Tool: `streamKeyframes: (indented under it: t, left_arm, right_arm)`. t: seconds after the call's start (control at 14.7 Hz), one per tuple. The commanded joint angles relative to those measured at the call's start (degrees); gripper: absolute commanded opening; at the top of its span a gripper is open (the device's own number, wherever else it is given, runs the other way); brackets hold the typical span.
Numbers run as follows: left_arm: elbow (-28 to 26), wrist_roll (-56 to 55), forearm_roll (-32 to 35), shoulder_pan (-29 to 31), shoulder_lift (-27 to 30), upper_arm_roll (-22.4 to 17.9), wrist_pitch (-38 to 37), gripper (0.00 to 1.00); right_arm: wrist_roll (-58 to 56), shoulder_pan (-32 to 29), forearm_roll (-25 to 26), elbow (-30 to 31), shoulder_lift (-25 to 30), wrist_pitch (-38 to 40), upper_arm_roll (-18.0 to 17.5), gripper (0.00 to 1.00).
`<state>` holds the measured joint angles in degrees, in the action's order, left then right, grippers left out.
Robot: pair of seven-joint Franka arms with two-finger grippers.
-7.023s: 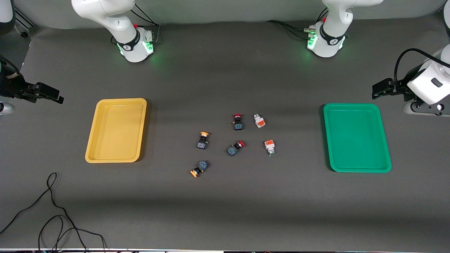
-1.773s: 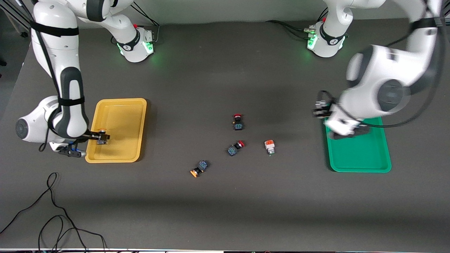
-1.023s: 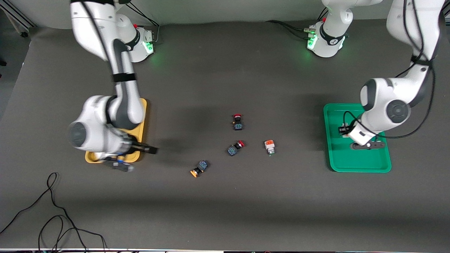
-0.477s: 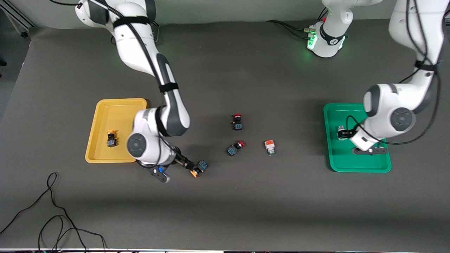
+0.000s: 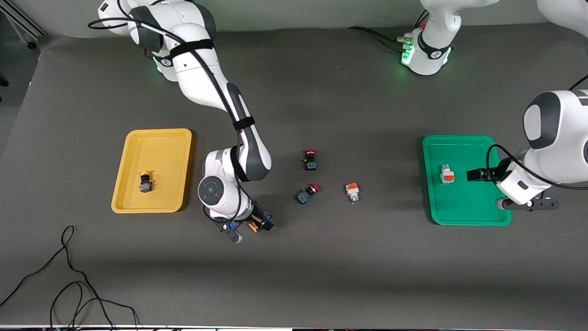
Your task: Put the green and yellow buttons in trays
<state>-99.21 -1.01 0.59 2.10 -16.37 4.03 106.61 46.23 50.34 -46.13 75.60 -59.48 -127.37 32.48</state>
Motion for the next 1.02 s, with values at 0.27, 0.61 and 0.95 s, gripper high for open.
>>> streamKeyframes:
  t: [0.27, 0.61, 0.95]
  left_arm:
    - [2.79, -20.56, -0.85, -14.64, -3.93, 2.65, 3.23, 1.00]
    - [3.15, -40.98, -0.76, -24.50, -8.67, 2.57, 9.73, 1.00]
    - [2.44, -43.99, 0.03, -26.27, -16.22, 2.57, 17.91, 1.00]
  right_arm:
    - [0.35, -2.96, -0.63, -2.56, 0.05, 0.44, -0.49, 0.00]
    - [-10.60, -10.77, -0.54, 1.11, 11.02, 14.30, 0.12, 0.00]
    - [-31.60, -11.49, 0.86, 19.63, 26.22, 20.85, 8.90, 0.00]
